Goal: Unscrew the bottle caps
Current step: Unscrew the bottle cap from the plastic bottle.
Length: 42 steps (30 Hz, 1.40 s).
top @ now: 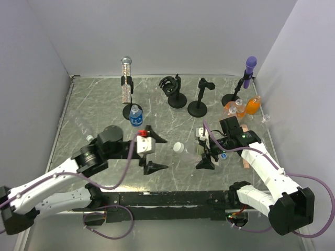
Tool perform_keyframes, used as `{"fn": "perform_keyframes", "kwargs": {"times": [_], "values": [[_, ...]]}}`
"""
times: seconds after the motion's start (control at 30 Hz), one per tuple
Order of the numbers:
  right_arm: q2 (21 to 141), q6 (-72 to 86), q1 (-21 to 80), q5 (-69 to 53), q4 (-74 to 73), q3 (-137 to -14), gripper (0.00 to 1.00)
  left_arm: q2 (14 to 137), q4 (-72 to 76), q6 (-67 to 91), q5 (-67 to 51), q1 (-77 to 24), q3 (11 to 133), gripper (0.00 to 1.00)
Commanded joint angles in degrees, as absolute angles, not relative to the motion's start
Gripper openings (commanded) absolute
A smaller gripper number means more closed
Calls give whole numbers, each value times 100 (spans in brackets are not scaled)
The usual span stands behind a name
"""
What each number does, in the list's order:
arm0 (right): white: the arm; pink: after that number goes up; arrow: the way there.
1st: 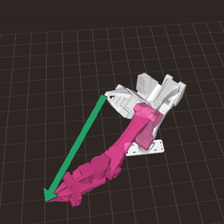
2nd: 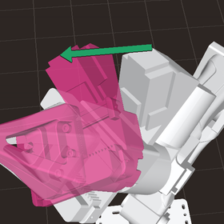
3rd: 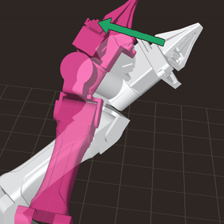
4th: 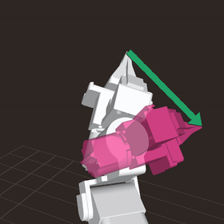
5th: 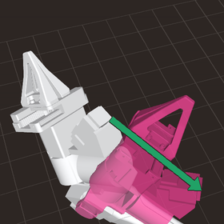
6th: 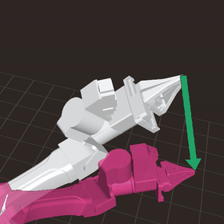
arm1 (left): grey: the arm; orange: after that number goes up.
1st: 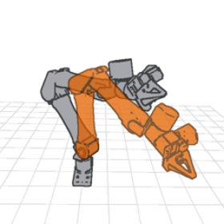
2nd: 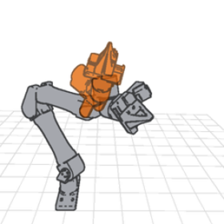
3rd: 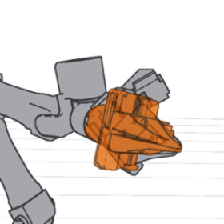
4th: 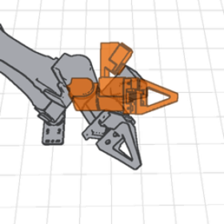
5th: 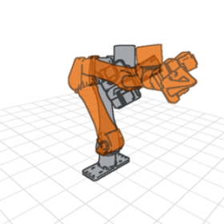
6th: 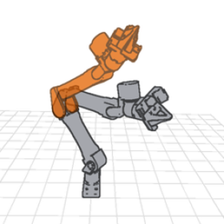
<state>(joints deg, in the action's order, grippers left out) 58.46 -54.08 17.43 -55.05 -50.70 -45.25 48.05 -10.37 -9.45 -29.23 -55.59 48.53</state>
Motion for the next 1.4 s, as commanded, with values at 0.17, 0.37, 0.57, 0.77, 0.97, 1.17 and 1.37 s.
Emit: {"fn": "perform_keyframes", "kwargs": {"times": [0.17,0.37,0.57,0.77,0.97,1.17,1.37], "values": [[5678,-5757,1740,-5783,-5124,-4597,12,6292,-475,-2188,-3647,-5537,5537,89],[5642,-5766,1740,-5792,-5133,-4597,12,6671,-423,-2127,-3612,-5537,5687,72],[5660,-5775,1740,-5810,-5150,-4597,12,6592,-141,-2021,-3542,-5537,5590,71],[5687,-5774,1740,-5836,-5159,-4605,12,6495,-219,-2048,-3384,-5537,5493,60],[5704,-5766,1749,-5854,-5159,-4606,12,6469,-404,-2101,-3384,-5537,5458,61],[5748,-5766,1740,-5862,-5177,-4623,12,6513,-501,-2136,-3314,-5537,5475,61],[5774,-5774,1740,-5871,-5194,-4632,12,6574,-571,-2180,-3226,-5537,5511,58]]}}
